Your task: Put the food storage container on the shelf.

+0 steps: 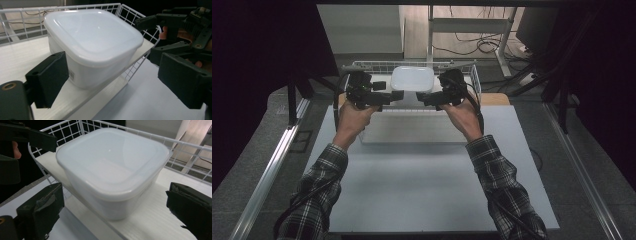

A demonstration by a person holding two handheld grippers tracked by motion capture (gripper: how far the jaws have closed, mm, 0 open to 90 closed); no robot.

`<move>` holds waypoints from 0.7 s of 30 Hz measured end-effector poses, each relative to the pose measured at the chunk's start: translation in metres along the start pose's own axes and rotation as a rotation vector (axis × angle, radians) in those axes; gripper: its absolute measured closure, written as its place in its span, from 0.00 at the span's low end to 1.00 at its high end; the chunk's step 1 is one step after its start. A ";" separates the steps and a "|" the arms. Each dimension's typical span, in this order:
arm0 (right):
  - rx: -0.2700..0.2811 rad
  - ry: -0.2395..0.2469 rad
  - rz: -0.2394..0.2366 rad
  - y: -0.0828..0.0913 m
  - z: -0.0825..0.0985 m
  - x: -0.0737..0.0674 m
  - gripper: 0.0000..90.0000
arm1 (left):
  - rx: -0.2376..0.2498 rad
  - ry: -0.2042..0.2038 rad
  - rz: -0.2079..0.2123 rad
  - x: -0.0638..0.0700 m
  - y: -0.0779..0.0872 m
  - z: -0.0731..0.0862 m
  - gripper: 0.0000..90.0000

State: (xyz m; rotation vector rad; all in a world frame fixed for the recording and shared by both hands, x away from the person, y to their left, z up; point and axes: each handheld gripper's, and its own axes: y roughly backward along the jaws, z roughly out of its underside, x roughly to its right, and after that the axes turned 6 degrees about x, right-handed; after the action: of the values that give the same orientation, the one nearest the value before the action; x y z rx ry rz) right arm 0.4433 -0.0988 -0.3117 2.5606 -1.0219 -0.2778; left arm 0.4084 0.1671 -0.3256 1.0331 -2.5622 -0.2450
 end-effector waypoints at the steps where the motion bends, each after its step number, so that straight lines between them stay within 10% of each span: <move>1: -0.001 0.002 -0.007 0.001 0.002 0.000 0.01 | -0.002 -0.012 -0.004 0.001 0.000 0.002 0.09; 21: -0.007 0.032 -0.028 0.015 0.029 -0.004 0.01 | 0.000 -0.124 -0.019 0.010 0.008 0.039 0.07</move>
State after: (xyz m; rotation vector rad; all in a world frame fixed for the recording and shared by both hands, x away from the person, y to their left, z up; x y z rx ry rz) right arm 0.4217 -0.1134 -0.3315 2.5670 -0.9720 -0.2460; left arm 0.3807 0.1666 -0.3567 1.0739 -2.6635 -0.3232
